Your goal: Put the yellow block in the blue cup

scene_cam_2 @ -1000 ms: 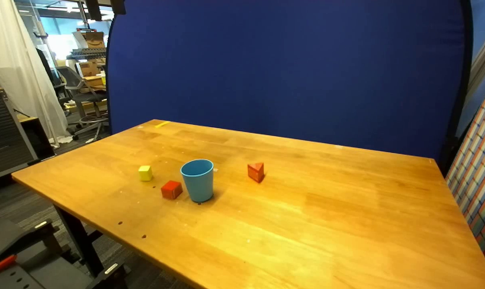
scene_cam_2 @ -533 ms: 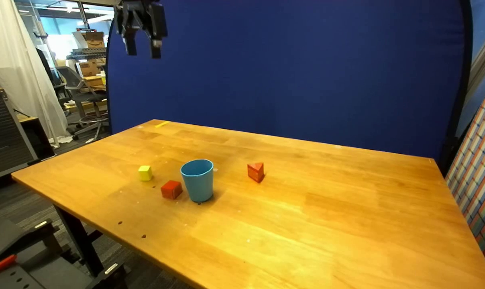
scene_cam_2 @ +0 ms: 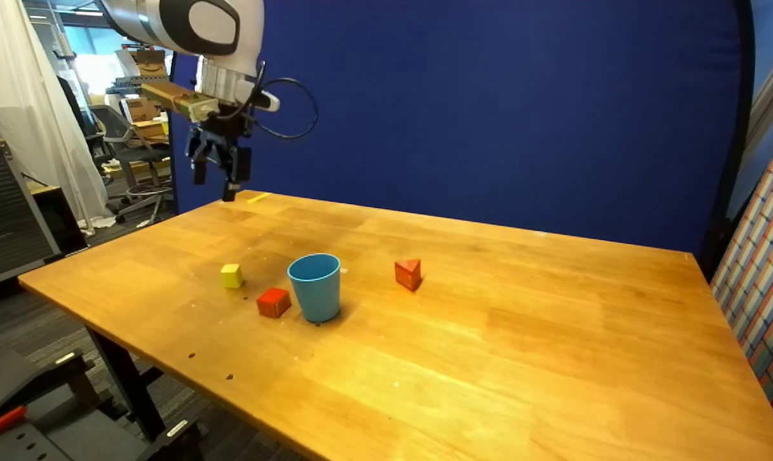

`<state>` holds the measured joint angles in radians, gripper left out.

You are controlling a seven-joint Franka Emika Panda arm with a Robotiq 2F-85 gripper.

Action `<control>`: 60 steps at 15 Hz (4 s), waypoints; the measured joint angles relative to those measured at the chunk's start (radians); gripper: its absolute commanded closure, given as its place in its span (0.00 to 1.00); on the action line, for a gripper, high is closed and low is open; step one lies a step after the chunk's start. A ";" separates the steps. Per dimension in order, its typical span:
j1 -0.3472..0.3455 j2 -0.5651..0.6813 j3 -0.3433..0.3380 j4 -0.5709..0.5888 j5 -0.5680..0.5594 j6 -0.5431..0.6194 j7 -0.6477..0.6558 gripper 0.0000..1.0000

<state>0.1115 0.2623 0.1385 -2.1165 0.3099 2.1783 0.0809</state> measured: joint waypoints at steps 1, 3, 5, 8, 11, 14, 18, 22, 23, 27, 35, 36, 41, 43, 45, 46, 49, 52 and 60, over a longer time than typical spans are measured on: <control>0.009 0.023 0.004 0.000 0.004 0.002 0.013 0.00; 0.021 0.061 0.005 -0.004 0.004 0.012 0.063 0.00; 0.023 0.095 0.004 -0.012 0.004 0.027 0.121 0.00; 0.023 0.146 -0.006 -0.021 0.006 0.059 0.197 0.00; 0.021 0.189 -0.023 -0.031 0.027 0.100 0.252 0.00; 0.021 0.210 -0.040 -0.052 0.053 0.152 0.311 0.00; 0.017 0.206 -0.061 -0.067 0.079 0.174 0.371 0.00; 0.012 0.206 -0.084 -0.075 0.087 0.175 0.415 0.00; 0.010 0.206 -0.091 -0.078 0.087 0.175 0.425 0.00; 0.005 0.206 -0.110 -0.083 0.087 0.175 0.450 0.42; -0.008 0.202 -0.106 -0.079 0.126 0.175 0.426 0.91; -0.016 0.194 -0.106 -0.080 0.132 0.177 0.413 0.91; -0.049 0.067 -0.155 -0.109 0.124 0.184 0.406 0.91; -0.069 0.002 -0.177 -0.133 0.123 0.183 0.406 0.91; -0.092 -0.052 -0.193 -0.164 0.123 0.183 0.408 0.91; -0.102 -0.077 -0.200 -0.184 0.124 0.183 0.410 0.91; -0.133 -0.137 -0.213 -0.254 0.131 0.183 0.420 0.91; -0.156 -0.174 -0.225 -0.322 0.133 0.189 0.458 0.91; -0.183 -0.224 -0.240 -0.417 0.130 0.276 0.569 0.91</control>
<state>-0.0714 0.0388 -0.1017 -2.5333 0.4399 2.4541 0.6495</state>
